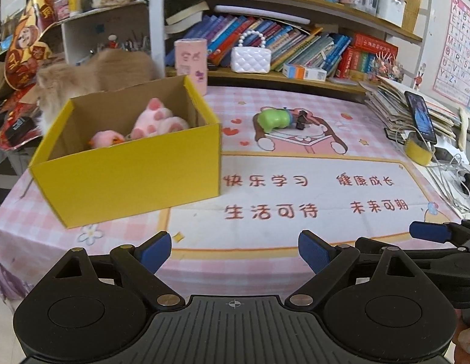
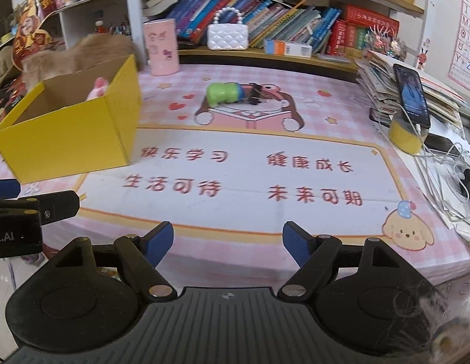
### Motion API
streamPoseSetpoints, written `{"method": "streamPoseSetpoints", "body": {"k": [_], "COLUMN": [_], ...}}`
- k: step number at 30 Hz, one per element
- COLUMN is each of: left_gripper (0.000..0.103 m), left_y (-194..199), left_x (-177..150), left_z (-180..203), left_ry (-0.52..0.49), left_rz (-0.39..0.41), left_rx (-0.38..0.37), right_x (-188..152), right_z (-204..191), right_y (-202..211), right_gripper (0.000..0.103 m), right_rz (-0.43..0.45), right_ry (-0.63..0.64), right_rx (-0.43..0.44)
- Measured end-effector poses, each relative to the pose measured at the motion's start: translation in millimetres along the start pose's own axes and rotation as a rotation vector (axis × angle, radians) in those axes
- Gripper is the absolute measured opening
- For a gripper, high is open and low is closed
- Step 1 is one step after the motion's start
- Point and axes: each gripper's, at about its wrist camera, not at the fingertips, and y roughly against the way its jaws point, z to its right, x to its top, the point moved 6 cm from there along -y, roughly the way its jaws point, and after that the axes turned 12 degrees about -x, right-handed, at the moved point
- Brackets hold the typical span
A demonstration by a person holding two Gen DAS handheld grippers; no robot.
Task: Organize objects
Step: 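Withdraw both tools from the box and move toward the green toy and black clip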
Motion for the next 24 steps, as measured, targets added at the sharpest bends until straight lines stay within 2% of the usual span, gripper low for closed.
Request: {"method": "streamPoseSetpoints", "body": {"k": [11, 24], "left_gripper": [0.093, 0.093], "left_y": [-51, -101], "left_x": [33, 85], "left_z": [35, 64], "left_ry": [0.003, 0.059], "left_rz": [-0.029, 0.017], "left_rx": [0.009, 0.065], "right_x": [33, 86], "right_z": [40, 78], "right_y": [-47, -107], "right_gripper": [0.078, 0.078], "right_rz": [-0.027, -0.009], "right_ry": [0.015, 0.026], "right_rx": [0.029, 0.097]}}
